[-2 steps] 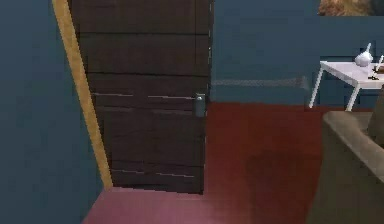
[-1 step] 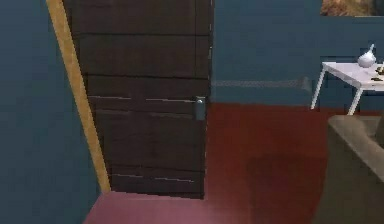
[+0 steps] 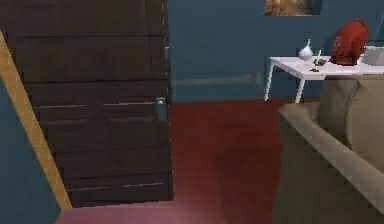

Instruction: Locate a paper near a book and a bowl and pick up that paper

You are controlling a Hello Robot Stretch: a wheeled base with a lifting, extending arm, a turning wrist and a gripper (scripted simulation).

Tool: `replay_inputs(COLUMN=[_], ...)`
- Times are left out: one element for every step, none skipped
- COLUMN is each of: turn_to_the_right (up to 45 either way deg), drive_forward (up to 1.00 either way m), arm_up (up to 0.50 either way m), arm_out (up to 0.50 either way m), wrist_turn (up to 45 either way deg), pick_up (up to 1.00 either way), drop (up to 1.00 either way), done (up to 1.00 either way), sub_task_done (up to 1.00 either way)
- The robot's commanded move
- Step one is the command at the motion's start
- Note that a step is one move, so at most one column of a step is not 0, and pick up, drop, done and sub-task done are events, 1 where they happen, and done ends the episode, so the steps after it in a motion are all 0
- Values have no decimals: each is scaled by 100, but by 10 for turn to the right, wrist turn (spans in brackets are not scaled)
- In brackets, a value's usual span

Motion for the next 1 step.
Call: replay_inputs(turn_to_the_right=[0], drive_forward=[85], arm_up=[0], arm_out=[0], wrist_turn=[0], pick_up=[0], drop=[0], done=[0], sub_task_done=[0])
